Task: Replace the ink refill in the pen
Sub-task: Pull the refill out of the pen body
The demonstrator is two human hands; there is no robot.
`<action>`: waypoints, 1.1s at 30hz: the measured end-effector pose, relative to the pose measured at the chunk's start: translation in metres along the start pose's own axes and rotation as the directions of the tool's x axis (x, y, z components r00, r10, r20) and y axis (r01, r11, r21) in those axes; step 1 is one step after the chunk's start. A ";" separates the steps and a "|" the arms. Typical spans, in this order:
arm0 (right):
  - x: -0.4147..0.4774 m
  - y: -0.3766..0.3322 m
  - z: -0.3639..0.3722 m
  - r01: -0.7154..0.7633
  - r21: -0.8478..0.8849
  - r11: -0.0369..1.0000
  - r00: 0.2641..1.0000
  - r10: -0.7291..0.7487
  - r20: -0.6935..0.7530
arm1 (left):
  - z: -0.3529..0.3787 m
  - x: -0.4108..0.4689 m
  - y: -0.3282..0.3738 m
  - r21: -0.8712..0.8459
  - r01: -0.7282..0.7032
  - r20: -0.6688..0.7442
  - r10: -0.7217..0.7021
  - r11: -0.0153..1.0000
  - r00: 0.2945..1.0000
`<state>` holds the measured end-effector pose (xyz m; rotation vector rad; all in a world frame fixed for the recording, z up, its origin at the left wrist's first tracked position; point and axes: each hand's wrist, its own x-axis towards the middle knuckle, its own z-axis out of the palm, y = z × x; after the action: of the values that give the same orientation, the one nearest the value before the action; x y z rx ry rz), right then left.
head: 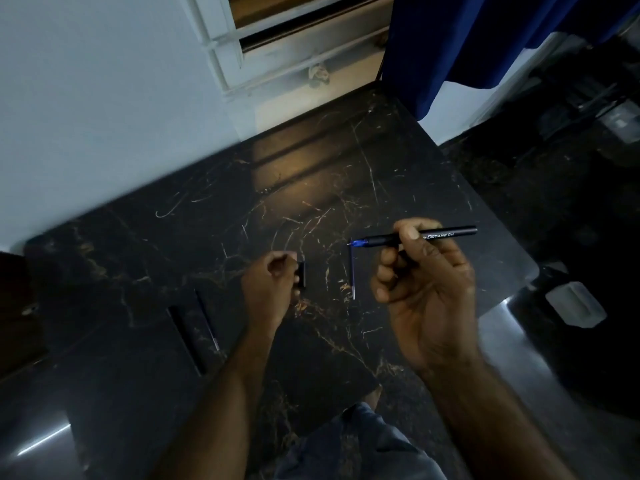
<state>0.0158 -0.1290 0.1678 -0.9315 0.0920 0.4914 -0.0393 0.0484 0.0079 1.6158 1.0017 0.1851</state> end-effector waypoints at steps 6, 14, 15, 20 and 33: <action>0.004 -0.028 0.036 0.119 -0.013 0.993 0.991 -0.118 0.057 | -0.028 -0.067 0.153 -0.619 -0.335 0.244 0.579 0.711 0.778; 0.007 -0.057 0.077 0.257 0.005 0.966 0.952 -0.255 0.170 | -0.039 -0.075 0.216 -0.470 -0.669 0.089 0.785 0.576 0.613; 0.007 -0.058 0.077 0.258 -0.009 0.966 0.951 -0.253 0.177 | -0.040 -0.075 0.217 -0.442 -0.693 0.081 0.795 0.569 0.601; 0.006 -0.059 0.078 0.232 -0.038 0.972 0.955 -0.220 0.198 | -0.039 -0.083 0.210 -0.308 -0.776 -0.015 0.812 0.551 0.583; 0.027 -0.065 0.055 0.249 -0.126 0.960 0.925 -0.197 0.325 | -0.030 -0.077 0.212 -0.254 -0.624 0.163 0.669 0.739 0.725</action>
<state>0.0618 -0.1080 0.2415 -1.0017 -0.3428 0.4307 0.0009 0.0246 0.2304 1.7129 0.1751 0.5272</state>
